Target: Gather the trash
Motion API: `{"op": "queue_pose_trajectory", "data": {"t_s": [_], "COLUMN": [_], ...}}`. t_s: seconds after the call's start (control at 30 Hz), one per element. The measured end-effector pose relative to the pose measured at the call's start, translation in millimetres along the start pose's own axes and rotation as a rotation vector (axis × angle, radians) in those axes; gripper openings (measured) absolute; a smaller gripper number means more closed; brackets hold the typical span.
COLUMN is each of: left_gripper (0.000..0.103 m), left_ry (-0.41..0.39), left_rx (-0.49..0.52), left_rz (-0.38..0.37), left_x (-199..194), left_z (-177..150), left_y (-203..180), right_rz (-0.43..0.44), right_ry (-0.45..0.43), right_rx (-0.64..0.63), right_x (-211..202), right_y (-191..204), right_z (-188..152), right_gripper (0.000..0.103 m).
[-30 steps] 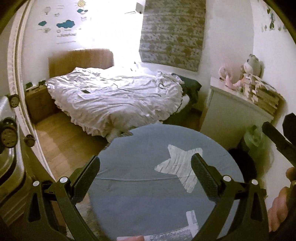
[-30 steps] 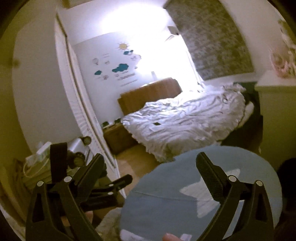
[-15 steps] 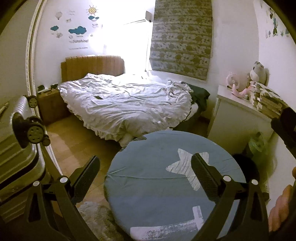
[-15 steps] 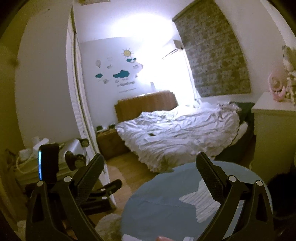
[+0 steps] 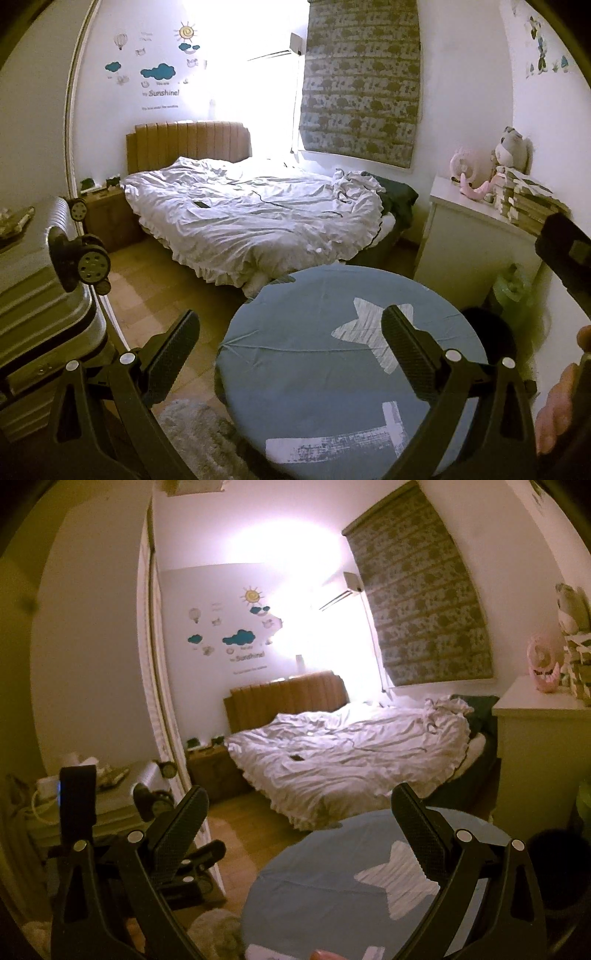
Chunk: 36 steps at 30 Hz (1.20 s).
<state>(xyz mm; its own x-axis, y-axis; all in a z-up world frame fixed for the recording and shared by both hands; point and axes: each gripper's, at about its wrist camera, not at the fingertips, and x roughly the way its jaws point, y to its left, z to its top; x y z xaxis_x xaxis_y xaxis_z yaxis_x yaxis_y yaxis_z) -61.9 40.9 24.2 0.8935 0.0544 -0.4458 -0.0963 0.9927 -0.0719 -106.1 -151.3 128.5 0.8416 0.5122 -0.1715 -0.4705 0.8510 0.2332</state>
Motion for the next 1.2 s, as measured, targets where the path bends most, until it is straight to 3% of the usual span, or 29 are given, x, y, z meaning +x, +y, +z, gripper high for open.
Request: {"op": "queue_pose_trajectory", "data": {"t_s": [1.2], "left_gripper": [0.098], "left_ry": [0.015], "left_rx": [-0.001], "left_rz": [-0.020], "left_x": [-4.5], "left_z": [-4.9], "left_y": [4.7], "right_rz": [-0.001], "right_ry": [0.057], "right_rx": [0.030], "right_x": [11.7], "right_y": [5.2], "right_z": [-7.7], "right_gripper": [0.098]}}
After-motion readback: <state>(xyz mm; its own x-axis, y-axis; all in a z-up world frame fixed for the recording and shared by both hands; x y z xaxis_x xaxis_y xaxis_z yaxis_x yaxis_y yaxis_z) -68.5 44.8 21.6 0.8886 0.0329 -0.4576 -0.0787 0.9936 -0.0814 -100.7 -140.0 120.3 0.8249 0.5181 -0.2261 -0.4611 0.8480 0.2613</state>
